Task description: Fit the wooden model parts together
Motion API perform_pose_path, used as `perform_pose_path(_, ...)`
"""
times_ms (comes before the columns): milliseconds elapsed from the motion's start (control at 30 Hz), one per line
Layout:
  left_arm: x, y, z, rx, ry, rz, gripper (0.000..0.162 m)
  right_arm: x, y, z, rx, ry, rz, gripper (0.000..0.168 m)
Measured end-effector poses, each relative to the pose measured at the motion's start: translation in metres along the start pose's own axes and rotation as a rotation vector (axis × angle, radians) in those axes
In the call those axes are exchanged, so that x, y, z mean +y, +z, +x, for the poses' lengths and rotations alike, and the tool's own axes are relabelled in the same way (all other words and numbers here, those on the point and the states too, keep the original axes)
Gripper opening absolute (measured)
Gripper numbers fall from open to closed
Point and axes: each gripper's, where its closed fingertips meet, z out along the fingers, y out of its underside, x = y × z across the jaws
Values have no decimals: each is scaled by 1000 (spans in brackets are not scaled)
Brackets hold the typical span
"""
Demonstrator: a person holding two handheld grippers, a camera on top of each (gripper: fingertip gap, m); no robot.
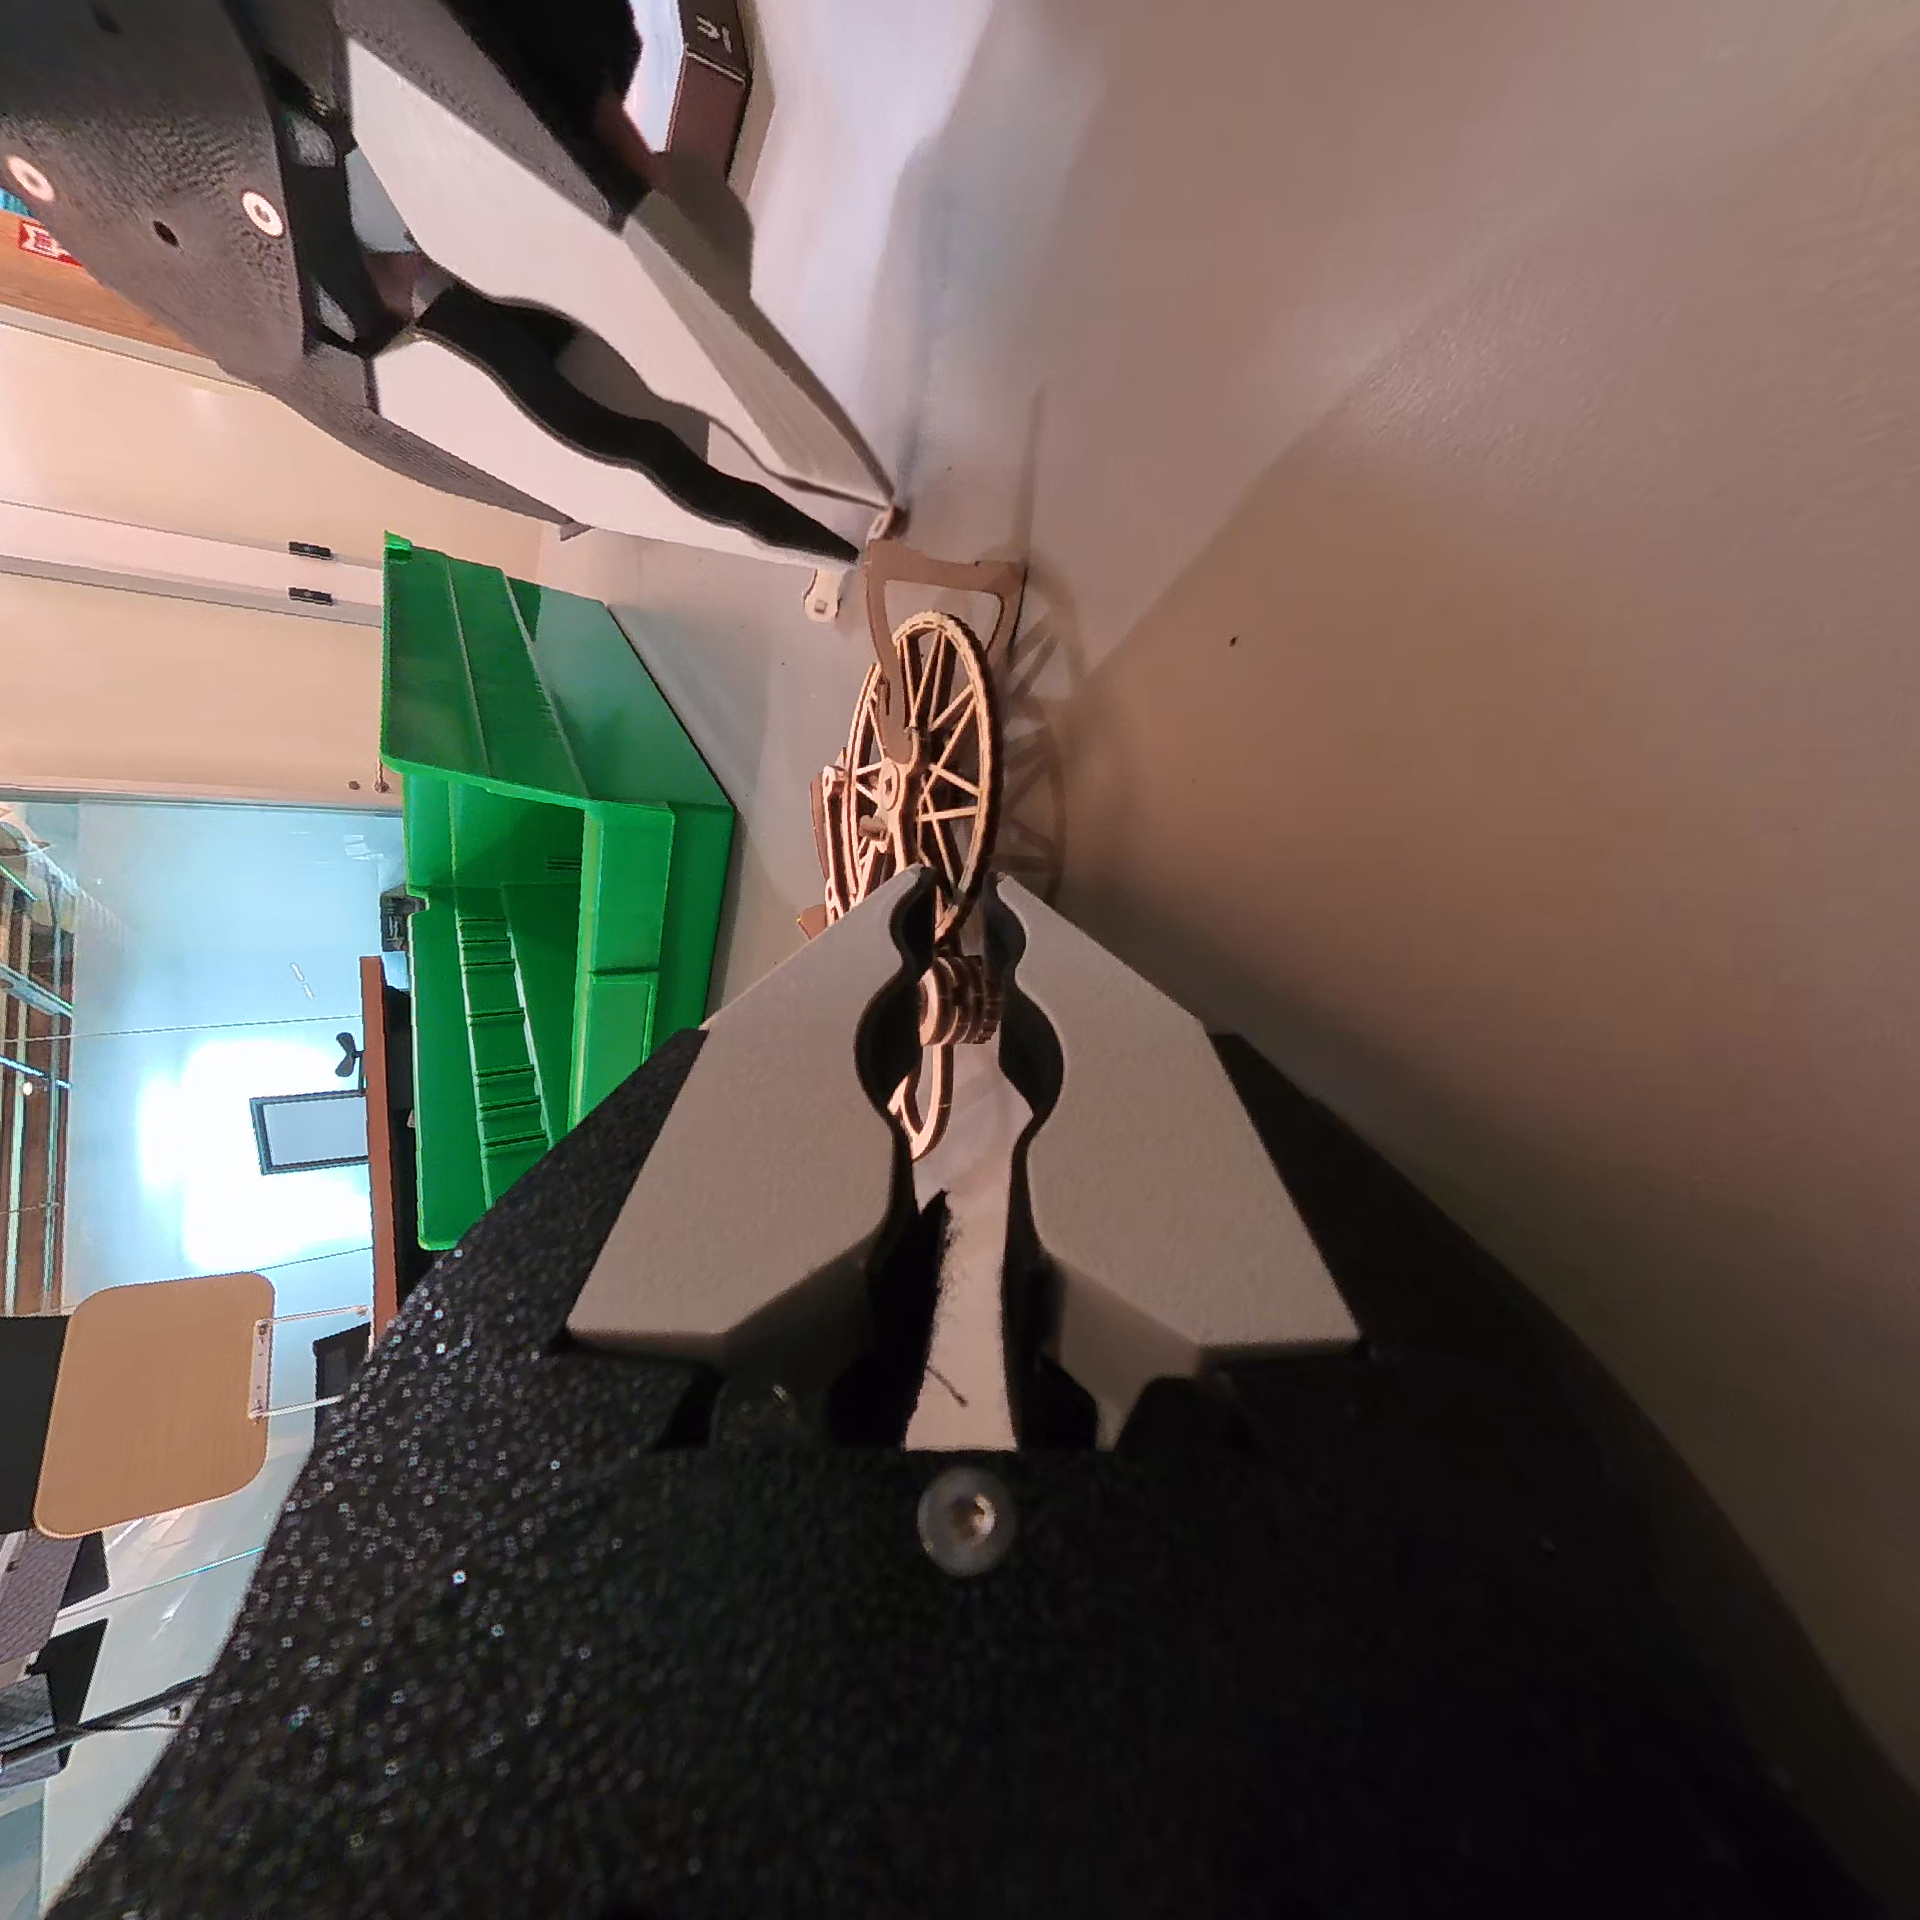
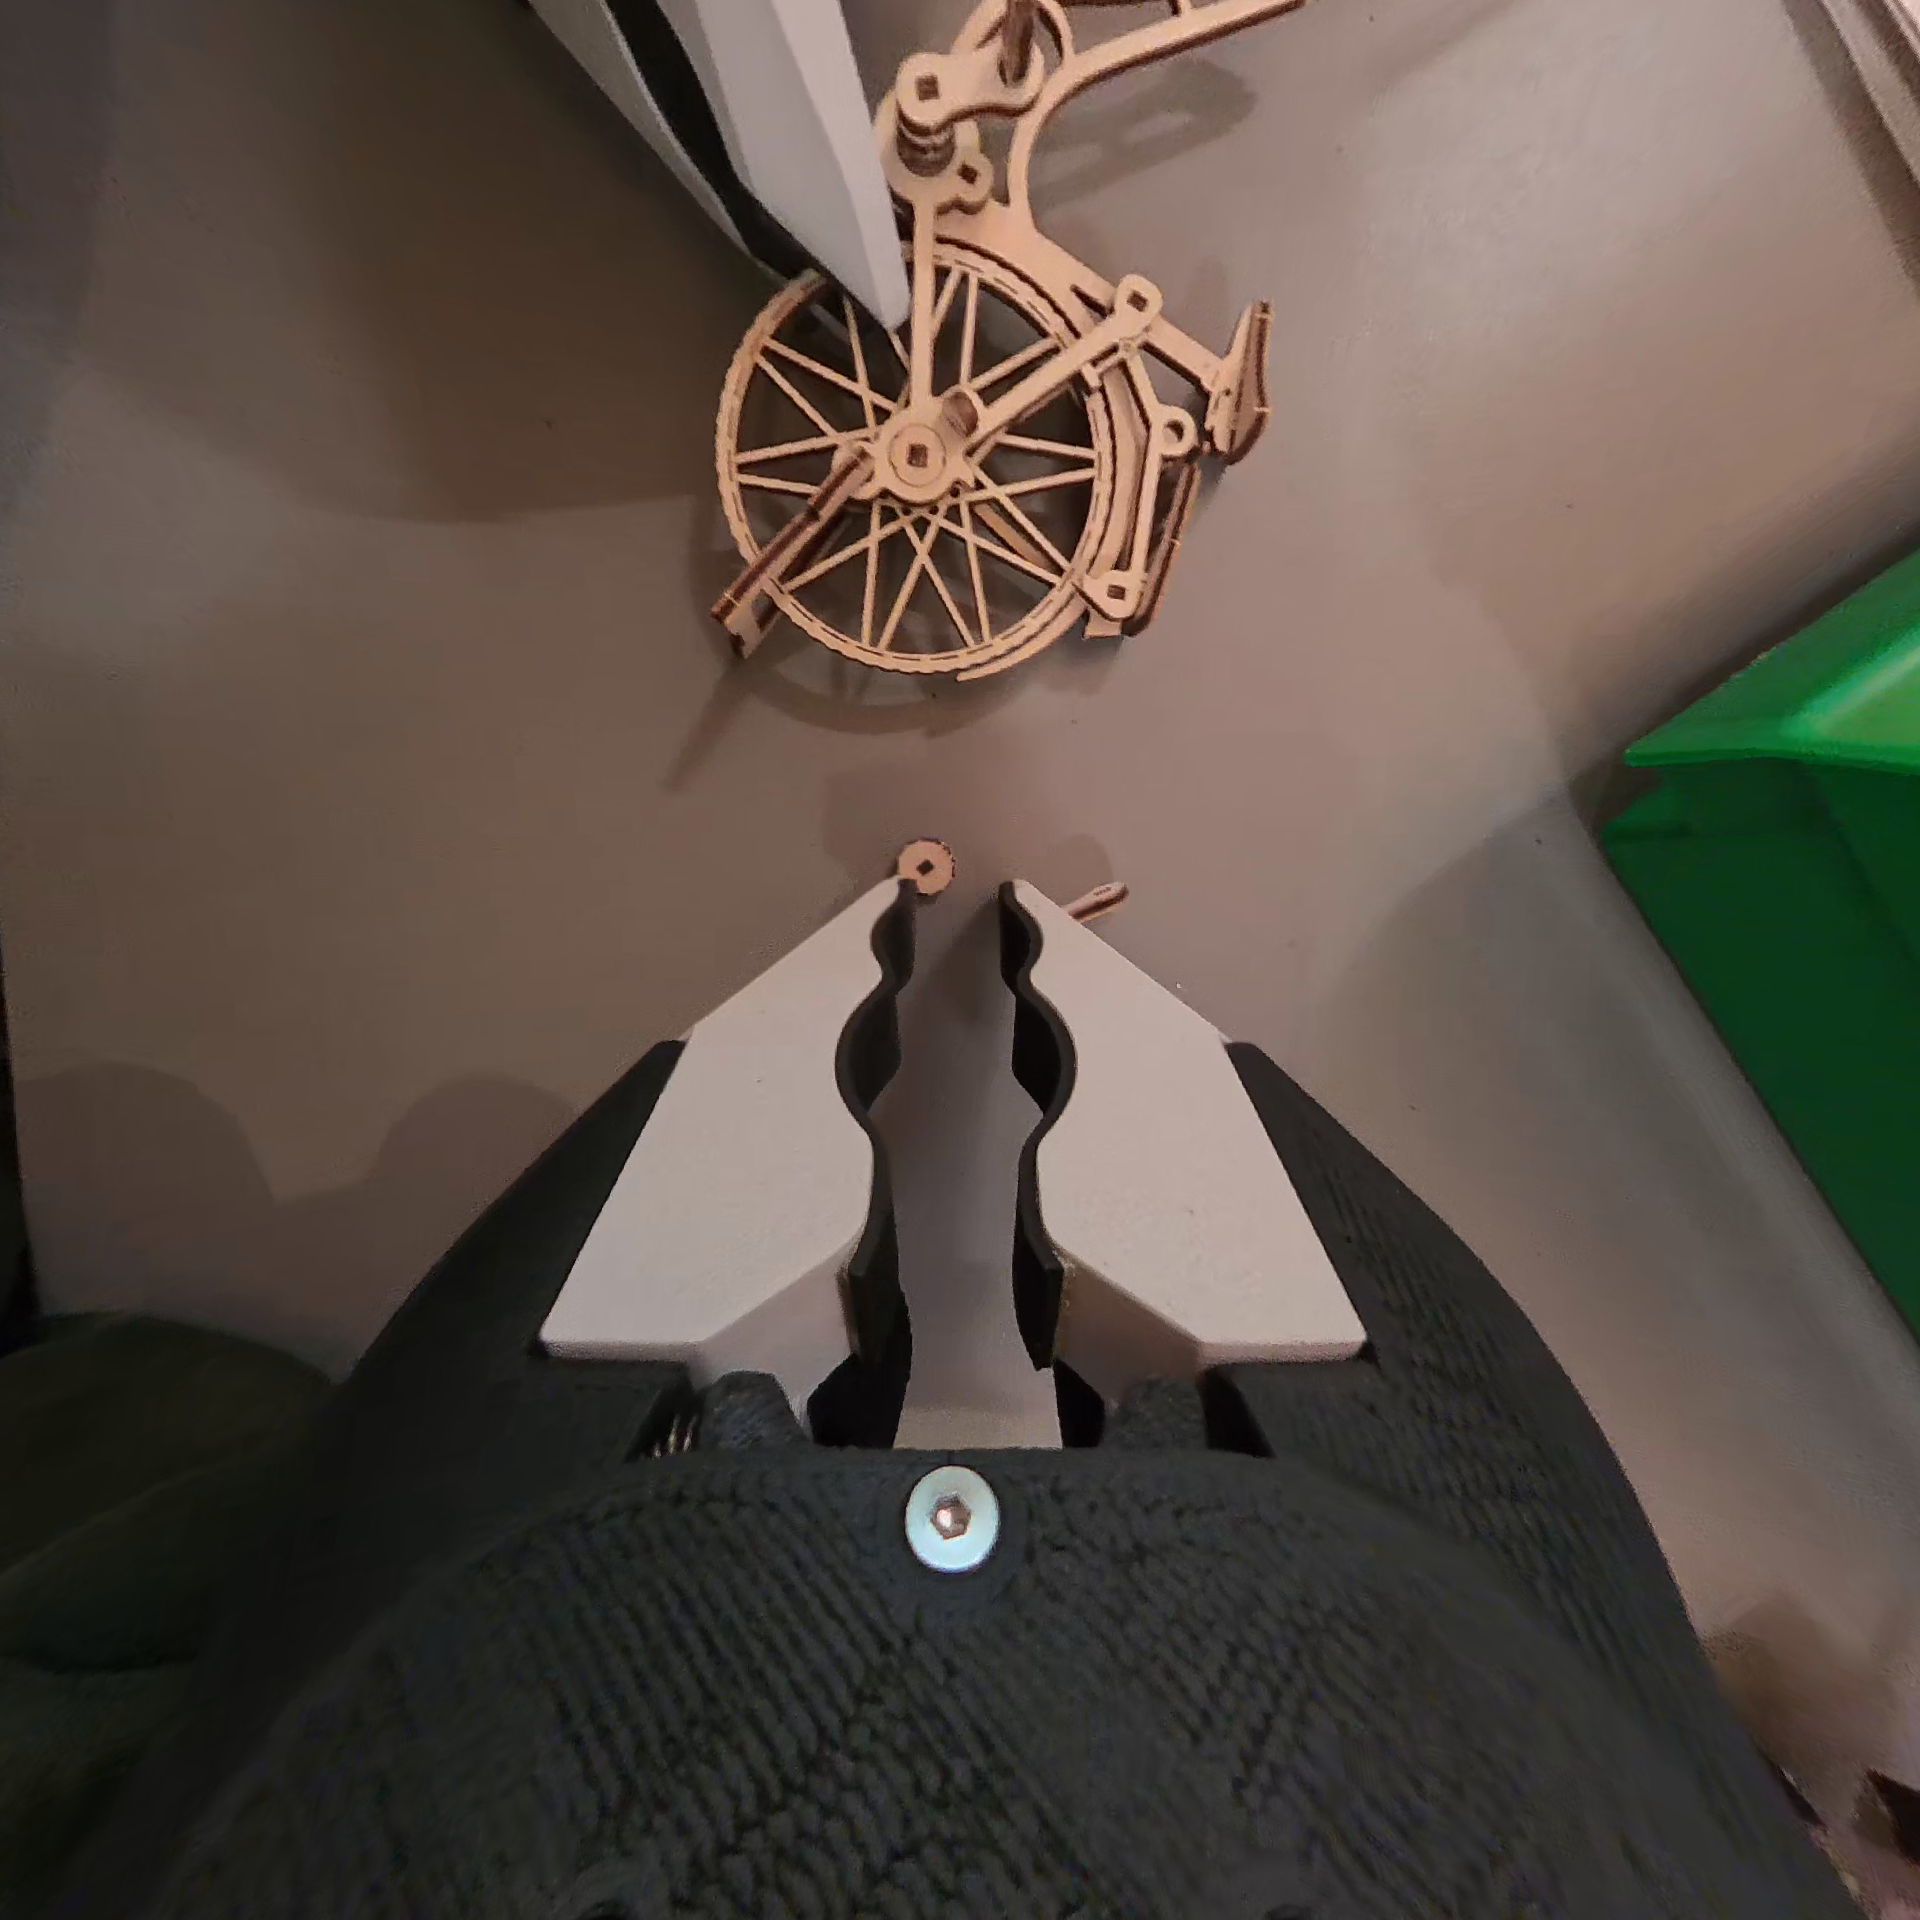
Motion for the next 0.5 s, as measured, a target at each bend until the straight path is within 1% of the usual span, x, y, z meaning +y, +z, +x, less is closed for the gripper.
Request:
perform_pose_path(167,0,0,0,0,-1,0,6,-5,-6,-5,-45,56,48,14)
perform_pose_path(400,1,0,0,0,-1,0,6,4,-3,-10,-68,138,-25,14)
perform_pose_path(500,1,0,0,0,-1,0,6,3,-1,-10,-70,154,-27,14)
